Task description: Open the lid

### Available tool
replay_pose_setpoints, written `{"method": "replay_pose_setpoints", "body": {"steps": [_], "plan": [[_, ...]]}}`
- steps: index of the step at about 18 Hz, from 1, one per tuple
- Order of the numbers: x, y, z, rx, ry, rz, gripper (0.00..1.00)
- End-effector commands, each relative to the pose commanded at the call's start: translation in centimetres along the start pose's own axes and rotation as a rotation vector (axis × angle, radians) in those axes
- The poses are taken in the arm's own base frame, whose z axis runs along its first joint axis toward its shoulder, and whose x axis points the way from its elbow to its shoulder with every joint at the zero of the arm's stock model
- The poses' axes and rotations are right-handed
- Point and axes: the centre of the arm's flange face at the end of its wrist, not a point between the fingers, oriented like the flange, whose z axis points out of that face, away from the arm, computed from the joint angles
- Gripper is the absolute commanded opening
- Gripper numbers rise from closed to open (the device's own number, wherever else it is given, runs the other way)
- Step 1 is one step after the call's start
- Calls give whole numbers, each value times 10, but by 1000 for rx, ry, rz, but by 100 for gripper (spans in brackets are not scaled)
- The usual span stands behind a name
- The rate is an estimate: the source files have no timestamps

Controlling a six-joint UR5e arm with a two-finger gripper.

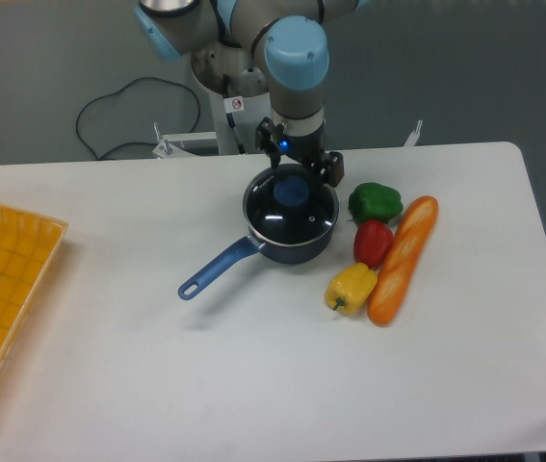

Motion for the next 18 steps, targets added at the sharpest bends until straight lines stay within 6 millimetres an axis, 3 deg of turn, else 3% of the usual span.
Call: {"method": "replay_pose_setpoints", "body": {"steps": [18], "plan": [[7,4,18,17,41,15,100]]}}
